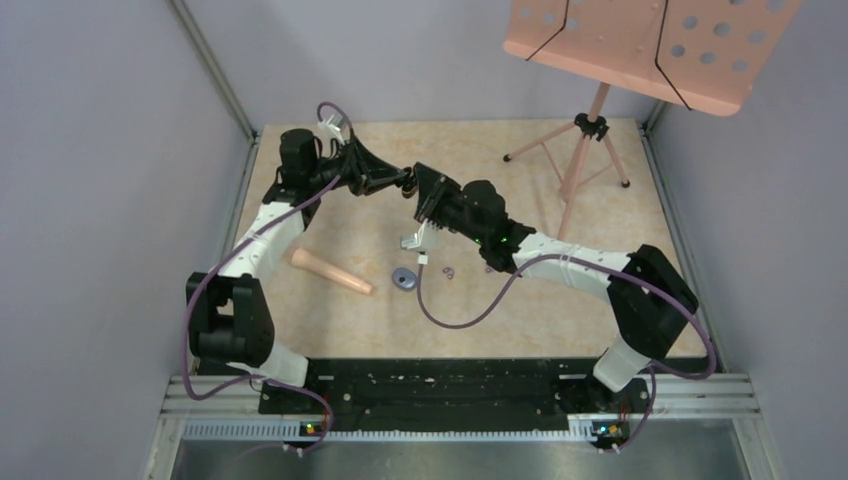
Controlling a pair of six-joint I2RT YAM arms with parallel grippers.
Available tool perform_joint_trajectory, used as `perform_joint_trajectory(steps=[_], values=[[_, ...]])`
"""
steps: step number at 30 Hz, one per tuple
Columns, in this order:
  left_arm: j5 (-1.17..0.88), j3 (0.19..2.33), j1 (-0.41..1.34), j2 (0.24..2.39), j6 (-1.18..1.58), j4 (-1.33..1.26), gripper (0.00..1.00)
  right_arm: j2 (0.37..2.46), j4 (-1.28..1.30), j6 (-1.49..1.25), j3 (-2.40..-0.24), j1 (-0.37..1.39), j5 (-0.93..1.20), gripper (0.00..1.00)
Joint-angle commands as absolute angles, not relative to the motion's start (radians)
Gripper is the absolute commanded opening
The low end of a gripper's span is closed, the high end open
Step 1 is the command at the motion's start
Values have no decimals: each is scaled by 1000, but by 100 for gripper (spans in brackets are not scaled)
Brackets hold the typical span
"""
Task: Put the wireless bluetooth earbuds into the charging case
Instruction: Place the charging case at the center of the board.
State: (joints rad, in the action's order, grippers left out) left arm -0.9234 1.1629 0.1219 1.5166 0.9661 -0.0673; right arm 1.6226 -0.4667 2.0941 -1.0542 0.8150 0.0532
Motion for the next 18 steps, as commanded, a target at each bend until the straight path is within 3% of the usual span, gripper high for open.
perform_joint_trajectory(steps=[1, 18], values=[[-945, 1173, 120, 1531, 969, -89, 0, 1667, -493, 2330, -1119, 794, 54, 0], [-929, 1166, 95, 1546, 1039, -84, 0, 1650, -499, 2358, -1059, 781, 92, 0]])
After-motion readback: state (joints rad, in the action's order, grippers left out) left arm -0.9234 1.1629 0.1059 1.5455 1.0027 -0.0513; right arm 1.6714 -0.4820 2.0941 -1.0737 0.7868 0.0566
